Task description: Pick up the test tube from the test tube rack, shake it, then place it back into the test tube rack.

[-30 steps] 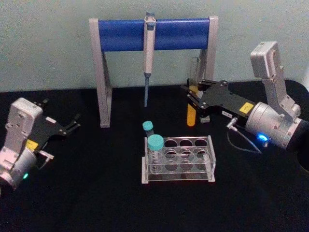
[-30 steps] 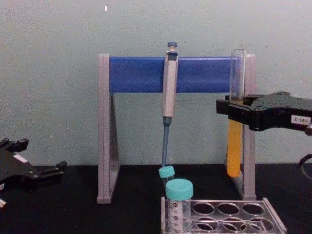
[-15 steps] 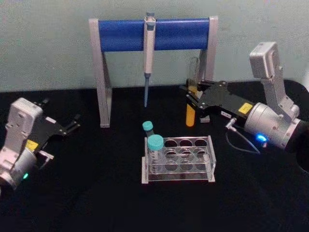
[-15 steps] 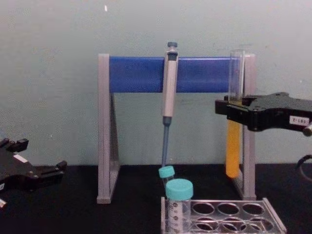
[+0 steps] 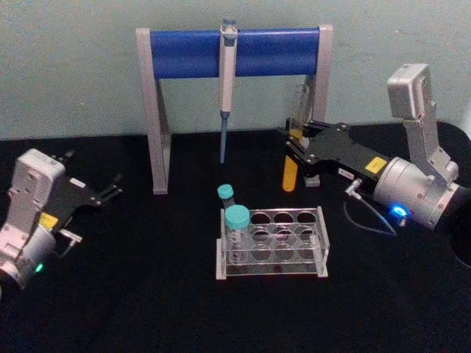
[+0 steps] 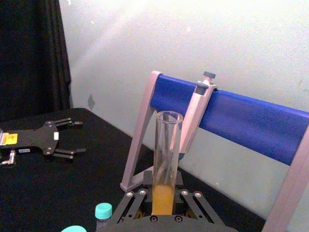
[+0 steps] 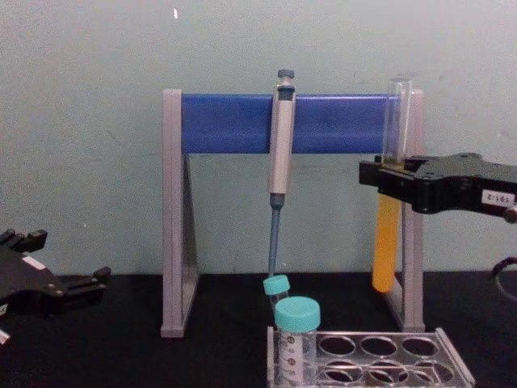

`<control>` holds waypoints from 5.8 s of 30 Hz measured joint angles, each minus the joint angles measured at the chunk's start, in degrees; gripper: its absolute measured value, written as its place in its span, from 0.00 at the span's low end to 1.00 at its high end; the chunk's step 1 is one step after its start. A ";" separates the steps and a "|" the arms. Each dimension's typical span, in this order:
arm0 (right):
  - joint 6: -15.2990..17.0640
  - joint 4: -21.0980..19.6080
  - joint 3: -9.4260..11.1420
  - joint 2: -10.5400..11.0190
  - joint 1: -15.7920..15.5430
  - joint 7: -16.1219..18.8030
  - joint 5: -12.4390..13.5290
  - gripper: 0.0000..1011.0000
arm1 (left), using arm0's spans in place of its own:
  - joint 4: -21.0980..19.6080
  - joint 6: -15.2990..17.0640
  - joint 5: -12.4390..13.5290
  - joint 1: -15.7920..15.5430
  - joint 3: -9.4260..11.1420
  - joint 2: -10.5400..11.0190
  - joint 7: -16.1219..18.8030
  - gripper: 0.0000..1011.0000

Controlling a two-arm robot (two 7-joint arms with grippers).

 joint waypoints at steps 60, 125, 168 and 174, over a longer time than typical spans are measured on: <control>-1.41 2.61 -1.72 -0.18 2.76 0.75 0.85 0.23 | 0.00 0.00 0.00 0.00 0.00 0.00 0.00 0.99; -0.38 0.73 -0.35 -0.56 0.90 -0.22 0.04 0.23 | 0.00 0.00 0.00 0.00 0.00 0.00 0.00 0.99; 0.61 -1.78 -1.18 1.41 -3.41 0.24 2.52 0.23 | 0.00 0.00 0.00 0.00 0.00 0.00 0.00 0.99; 0.74 -1.40 -1.30 1.39 -3.45 0.05 2.26 0.23 | 0.00 0.00 0.00 0.00 0.00 0.00 0.00 0.99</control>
